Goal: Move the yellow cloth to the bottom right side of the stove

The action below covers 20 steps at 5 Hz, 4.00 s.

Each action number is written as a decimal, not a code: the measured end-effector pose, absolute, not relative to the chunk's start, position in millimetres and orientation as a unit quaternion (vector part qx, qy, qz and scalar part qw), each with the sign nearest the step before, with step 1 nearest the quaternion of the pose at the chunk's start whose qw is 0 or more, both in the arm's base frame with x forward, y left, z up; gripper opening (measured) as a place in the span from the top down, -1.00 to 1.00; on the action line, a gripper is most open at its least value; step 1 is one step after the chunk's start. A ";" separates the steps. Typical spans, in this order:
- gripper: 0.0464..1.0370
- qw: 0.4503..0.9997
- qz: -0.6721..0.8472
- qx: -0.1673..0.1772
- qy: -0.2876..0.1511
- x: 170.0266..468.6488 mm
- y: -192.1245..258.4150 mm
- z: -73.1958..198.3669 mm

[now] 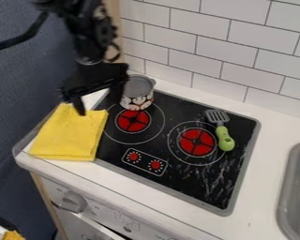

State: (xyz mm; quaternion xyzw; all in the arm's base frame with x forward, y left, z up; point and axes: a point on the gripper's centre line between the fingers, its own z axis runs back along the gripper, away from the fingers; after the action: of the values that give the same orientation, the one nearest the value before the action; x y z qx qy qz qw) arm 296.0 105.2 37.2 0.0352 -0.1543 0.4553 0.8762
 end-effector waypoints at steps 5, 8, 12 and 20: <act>-0.93 0.887 0.444 0.102 -0.071 271.8 124.5 -15.5; -0.92 0.926 0.370 0.038 -0.063 278.7 57.8 -19.9; -0.92 0.937 0.343 0.011 -0.071 325.3 2.6 -21.0; -0.93 0.973 0.211 -0.049 -0.082 252.9 -116.6 -19.6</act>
State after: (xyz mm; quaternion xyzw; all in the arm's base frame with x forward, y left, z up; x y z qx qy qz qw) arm 252.9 -116.6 -19.6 -0.0490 -0.0815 0.2110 0.9729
